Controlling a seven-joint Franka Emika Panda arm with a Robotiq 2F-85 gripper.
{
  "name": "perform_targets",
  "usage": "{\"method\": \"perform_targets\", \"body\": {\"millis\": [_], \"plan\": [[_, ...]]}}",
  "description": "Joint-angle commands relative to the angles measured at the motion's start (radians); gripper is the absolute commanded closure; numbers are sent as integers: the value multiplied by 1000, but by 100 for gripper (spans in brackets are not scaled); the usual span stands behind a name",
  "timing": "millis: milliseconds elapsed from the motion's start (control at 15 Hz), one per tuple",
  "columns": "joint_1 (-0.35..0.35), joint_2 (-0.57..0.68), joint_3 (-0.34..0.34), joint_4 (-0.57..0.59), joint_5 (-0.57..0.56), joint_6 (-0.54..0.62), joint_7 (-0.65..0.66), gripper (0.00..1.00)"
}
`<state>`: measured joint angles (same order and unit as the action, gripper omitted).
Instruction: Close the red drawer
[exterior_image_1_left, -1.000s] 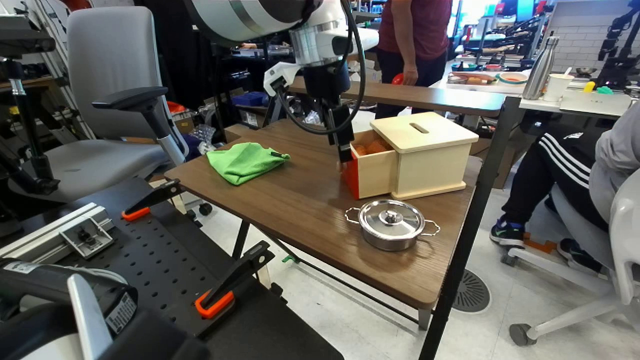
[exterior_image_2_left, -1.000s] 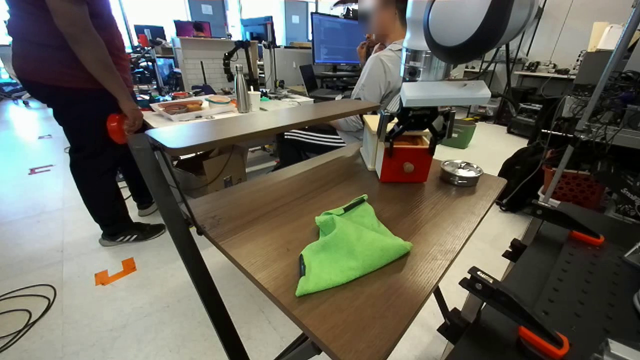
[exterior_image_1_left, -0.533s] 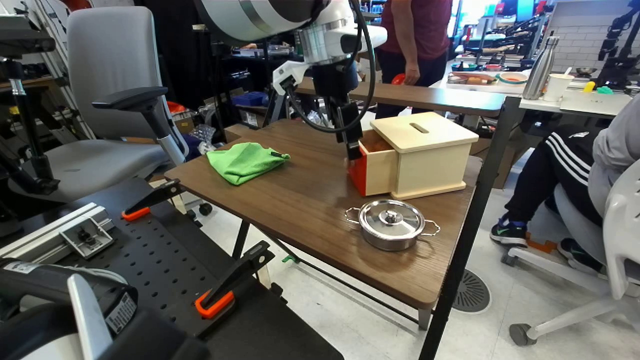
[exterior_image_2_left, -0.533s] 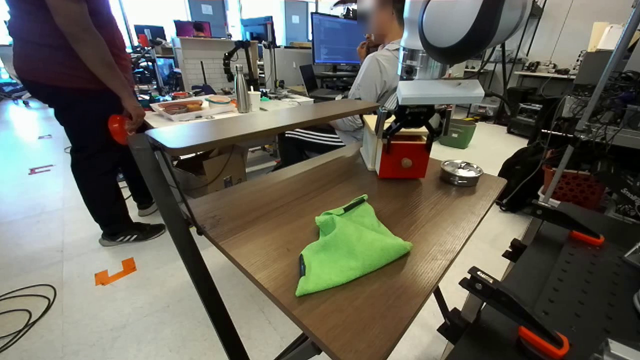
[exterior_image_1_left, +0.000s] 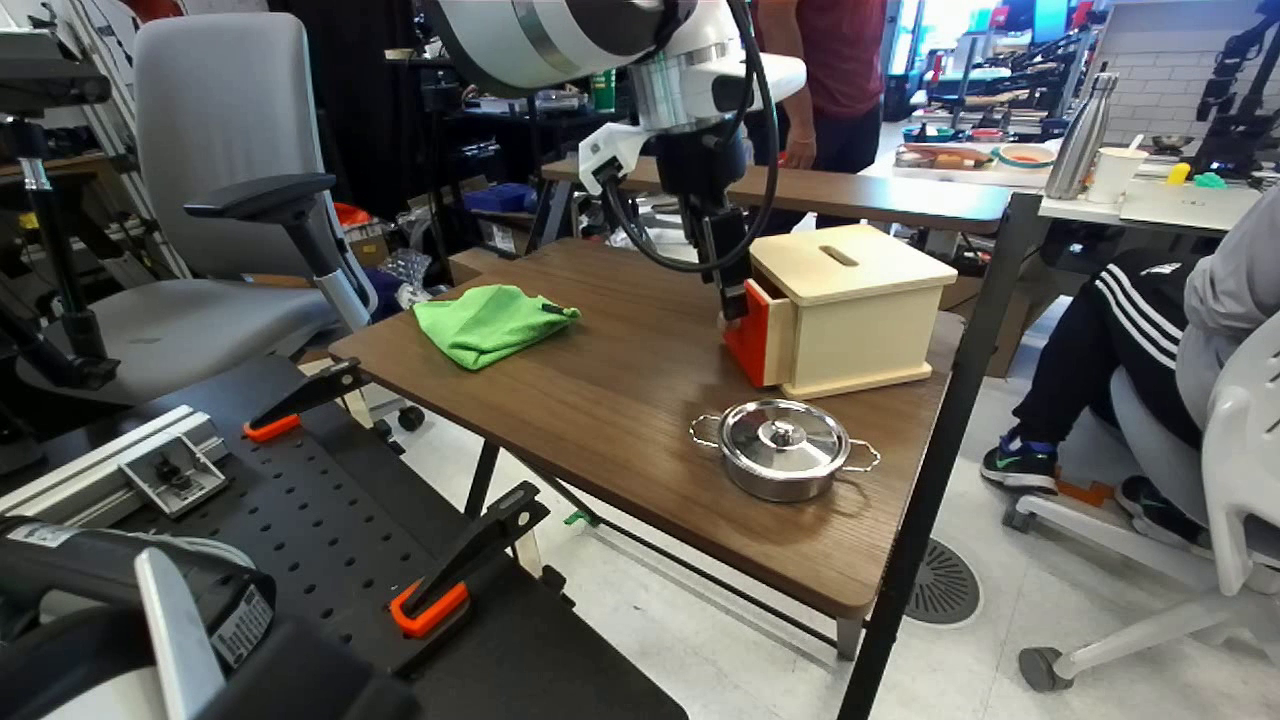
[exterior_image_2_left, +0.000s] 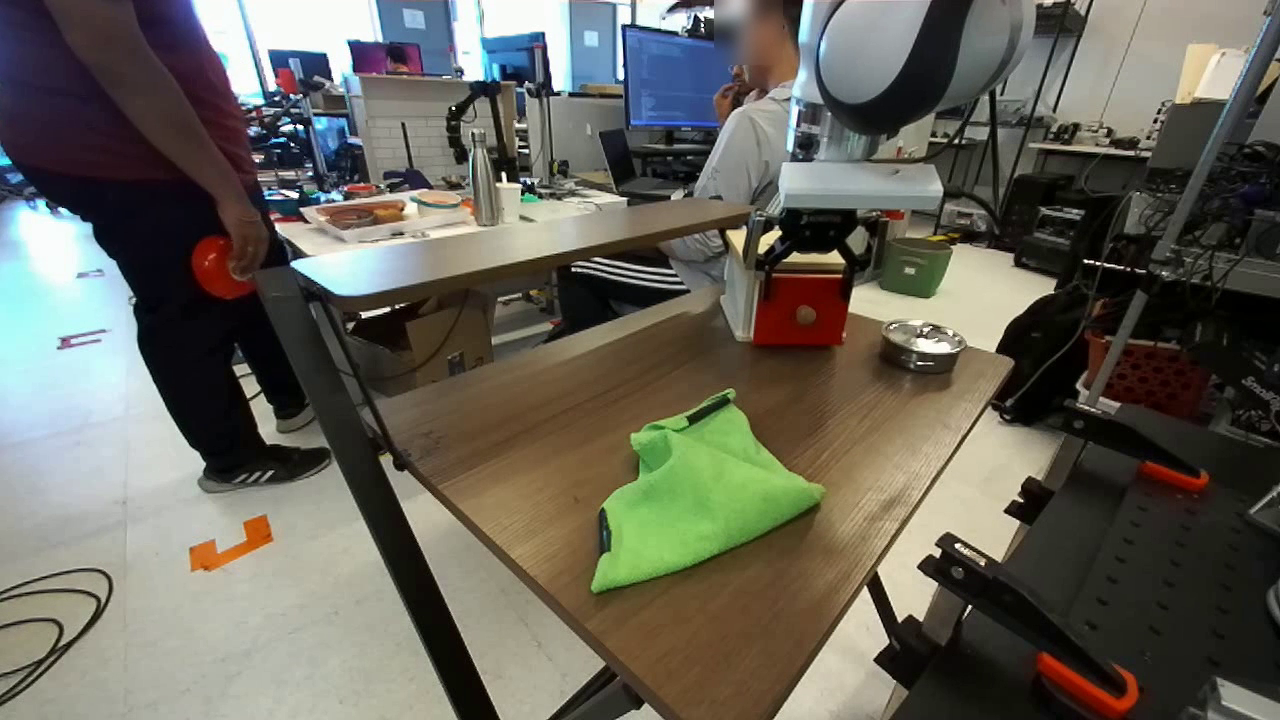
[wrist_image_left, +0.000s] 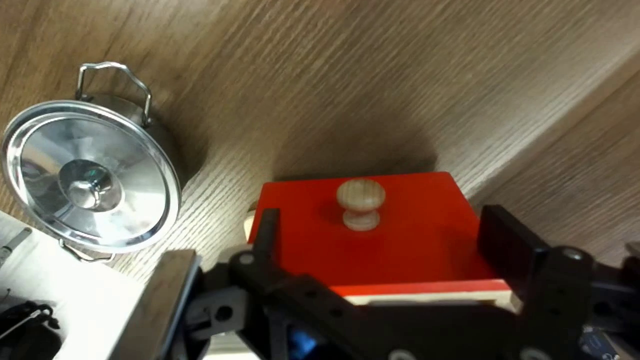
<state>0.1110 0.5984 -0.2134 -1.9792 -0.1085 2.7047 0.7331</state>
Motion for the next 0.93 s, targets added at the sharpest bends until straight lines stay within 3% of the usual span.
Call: {"method": "perform_targets", "body": {"millis": [0, 400, 867], "plan": [[-1, 51, -21, 82, 28, -18, -9, 0], [-1, 71, -40, 119, 43, -16, -6, 0], [31, -8, -49, 34, 12, -74, -17, 0]]}}
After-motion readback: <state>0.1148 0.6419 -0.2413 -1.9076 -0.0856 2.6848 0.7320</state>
